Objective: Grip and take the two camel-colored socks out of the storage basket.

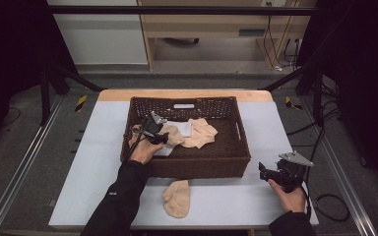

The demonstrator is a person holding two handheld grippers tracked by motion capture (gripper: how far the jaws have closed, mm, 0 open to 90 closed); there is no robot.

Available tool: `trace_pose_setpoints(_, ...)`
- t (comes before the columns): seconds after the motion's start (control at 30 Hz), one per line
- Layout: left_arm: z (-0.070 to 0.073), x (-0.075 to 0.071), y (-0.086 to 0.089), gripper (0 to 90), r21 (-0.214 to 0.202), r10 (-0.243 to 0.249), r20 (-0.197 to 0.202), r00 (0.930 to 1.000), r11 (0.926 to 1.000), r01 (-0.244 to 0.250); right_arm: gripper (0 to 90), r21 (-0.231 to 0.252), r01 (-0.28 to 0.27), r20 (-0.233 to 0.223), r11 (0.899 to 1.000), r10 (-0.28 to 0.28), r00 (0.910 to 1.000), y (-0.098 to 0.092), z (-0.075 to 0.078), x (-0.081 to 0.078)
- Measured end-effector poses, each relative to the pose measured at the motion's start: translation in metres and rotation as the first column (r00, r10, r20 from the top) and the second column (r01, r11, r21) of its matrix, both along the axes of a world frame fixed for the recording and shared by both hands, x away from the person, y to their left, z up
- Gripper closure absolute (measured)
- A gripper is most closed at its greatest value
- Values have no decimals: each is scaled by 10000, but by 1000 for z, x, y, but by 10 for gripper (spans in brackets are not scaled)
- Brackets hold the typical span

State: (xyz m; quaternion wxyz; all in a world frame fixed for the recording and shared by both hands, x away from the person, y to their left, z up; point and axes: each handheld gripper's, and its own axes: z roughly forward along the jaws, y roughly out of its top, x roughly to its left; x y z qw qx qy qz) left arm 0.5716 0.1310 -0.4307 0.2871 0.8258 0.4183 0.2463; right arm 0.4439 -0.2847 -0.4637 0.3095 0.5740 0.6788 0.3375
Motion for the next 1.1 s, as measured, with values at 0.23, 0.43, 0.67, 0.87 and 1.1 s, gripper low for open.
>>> trace_pose_setpoints(0.23,-2,3,1,745,84,143,-726,9973,9999,-137,49,-35,-7,-18,10000,7,10000,0,0,0)
trace_pose_setpoints(0.43,1,2,3,794,-44,228,-727,9971,9997,-232,51,-83,-49,-58,10000,49,10000,1,0,0)
trace_pose_setpoints(0.67,9,-2,9,816,-955,338,-220,9992,9948,-358,51,-90,-19,-72,10000,18,10000,0,0,0)
trace_pose_setpoints(0.87,17,-8,15,829,-2007,408,621,9972,9793,-276,51,-125,-14,-96,9999,12,10000,0,0,0)
trace_pose_setpoints(1.1,23,-13,20,834,-2890,483,1461,9881,9573,-40,51,-146,0,-71,9999,-1,10000,-1,-1,0)
